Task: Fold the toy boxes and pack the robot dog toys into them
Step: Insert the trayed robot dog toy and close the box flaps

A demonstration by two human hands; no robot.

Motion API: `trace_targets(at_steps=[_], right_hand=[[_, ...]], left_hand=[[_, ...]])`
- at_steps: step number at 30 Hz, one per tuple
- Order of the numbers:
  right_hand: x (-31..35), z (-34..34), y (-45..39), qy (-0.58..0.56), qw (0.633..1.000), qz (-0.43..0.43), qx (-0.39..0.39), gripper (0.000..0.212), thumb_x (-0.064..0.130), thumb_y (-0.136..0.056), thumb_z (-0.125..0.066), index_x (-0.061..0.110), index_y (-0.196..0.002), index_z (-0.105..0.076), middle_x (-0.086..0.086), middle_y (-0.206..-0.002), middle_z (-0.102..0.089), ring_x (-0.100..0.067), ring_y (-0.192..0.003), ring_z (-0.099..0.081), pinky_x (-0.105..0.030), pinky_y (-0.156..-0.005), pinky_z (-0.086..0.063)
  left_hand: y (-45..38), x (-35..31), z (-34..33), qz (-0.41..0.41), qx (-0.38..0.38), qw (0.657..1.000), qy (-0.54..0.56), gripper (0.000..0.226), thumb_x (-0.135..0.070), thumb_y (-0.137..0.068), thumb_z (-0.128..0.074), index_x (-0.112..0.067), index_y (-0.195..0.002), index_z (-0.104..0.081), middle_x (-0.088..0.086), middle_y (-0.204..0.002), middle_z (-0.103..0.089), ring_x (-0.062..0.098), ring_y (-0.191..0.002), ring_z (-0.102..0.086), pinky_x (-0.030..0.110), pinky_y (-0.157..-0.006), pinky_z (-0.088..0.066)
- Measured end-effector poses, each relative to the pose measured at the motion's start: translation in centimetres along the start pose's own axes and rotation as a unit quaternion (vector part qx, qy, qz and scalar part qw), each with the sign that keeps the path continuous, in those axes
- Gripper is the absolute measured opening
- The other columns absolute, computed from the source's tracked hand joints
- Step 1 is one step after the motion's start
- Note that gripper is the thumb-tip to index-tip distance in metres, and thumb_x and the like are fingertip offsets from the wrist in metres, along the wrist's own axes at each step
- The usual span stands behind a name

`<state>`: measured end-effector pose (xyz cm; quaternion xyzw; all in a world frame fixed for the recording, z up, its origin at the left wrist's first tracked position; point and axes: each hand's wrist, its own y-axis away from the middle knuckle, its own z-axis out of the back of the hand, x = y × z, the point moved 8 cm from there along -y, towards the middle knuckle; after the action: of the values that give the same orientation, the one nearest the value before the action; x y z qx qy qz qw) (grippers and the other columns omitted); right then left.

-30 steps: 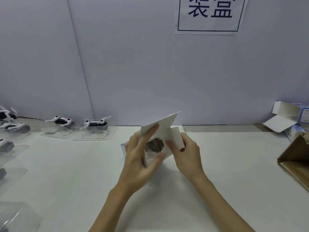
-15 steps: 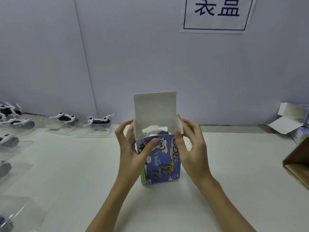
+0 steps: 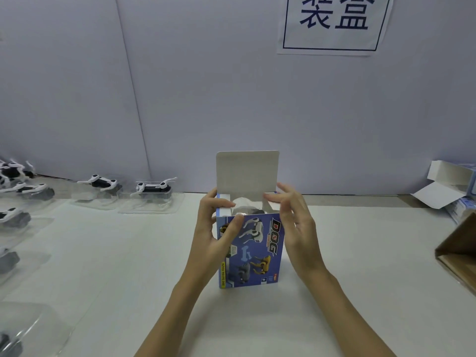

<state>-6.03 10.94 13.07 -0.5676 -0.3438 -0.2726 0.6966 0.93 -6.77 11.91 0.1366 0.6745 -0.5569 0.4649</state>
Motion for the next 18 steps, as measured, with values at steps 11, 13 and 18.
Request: trace_targets(at_steps=[11,13,18], right_hand=[[0.8,0.1,-0.5,-0.130,0.991,0.011,-0.023,0.034,0.023,-0.105,-0.052,0.030,-0.138,-0.054,-0.004,-0.126,-0.068,-0.032,-0.118,-0.066,-0.052,-0.091,-0.059],[0.1,0.2,-0.2,-0.128,0.992,0.004,-0.011,0.032,0.026,-0.105,-0.042,0.019,-0.126,-0.066,-0.004,-0.135,-0.064,-0.031,-0.126,-0.062,-0.040,-0.086,-0.061],[-0.9,0.2,0.1,-0.105,0.993,-0.010,0.045,0.036,0.038,-0.105,-0.046,0.017,-0.127,-0.065,0.004,-0.148,-0.056,-0.025,-0.134,-0.058,-0.036,-0.086,-0.061]], left_hand=[[-0.6,-0.9,0.2,0.012,-0.013,0.993,0.113,0.053,-0.049,-0.088,-0.074,-0.044,-0.131,-0.044,-0.007,-0.134,-0.058,0.026,-0.126,-0.063,0.048,-0.079,-0.064],[-0.6,-0.6,0.2,0.012,0.009,0.995,0.095,0.055,-0.060,-0.086,-0.074,-0.033,-0.128,-0.051,-0.011,-0.136,-0.056,0.024,-0.130,-0.059,0.044,-0.077,-0.065],[-0.5,0.6,0.1,0.010,0.031,0.998,0.045,0.057,-0.067,-0.086,-0.068,-0.027,-0.122,-0.049,-0.013,-0.150,-0.043,0.019,-0.138,-0.052,0.058,-0.086,-0.061]])
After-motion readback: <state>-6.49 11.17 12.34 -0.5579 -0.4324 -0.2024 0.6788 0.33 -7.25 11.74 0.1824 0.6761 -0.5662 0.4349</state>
